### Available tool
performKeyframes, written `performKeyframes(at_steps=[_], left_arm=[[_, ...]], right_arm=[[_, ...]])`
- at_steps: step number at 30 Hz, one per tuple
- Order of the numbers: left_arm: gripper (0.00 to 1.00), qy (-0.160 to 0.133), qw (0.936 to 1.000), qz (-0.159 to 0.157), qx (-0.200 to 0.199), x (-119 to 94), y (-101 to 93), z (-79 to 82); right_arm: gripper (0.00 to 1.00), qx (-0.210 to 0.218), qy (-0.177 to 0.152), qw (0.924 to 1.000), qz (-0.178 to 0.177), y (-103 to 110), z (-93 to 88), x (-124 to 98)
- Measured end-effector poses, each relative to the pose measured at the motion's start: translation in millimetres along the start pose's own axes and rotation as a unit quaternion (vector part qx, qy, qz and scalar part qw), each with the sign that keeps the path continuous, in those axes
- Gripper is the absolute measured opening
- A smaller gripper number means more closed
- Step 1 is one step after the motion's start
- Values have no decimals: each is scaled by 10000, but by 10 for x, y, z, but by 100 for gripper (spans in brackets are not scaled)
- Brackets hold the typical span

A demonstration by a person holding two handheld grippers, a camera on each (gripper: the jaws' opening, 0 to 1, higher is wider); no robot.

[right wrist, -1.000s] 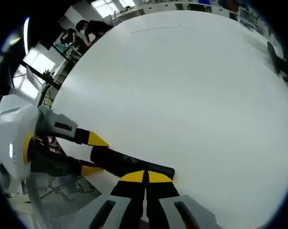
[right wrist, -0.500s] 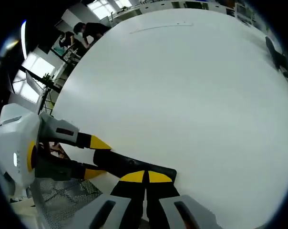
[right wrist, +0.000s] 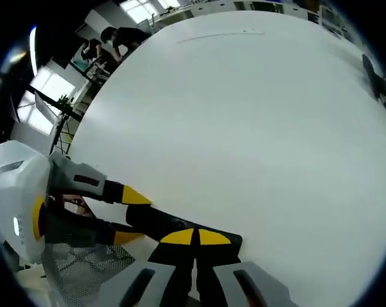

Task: Press the specified remote control buttons in sequence, fully releasing each button before pressing the next.

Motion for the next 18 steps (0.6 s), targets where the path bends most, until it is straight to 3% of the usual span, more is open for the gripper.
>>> performKeyframes(at_steps=[18], left_arm=[[24, 2, 10000, -46, -28, -5, 8, 4]], right_arm=[[0, 65, 75, 9999, -55, -10, 17, 41]])
Point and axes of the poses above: the point that each gripper's makers call its tool centre point, and the gripper's own axes: x roughly forward along the fingers, y roughly to its left, z roughly out of its top, the point moved 4 cm from there along -x, roughly backward along the fingers, and after that the axes turned 11 degrees about -z, right-handed, at the moved point
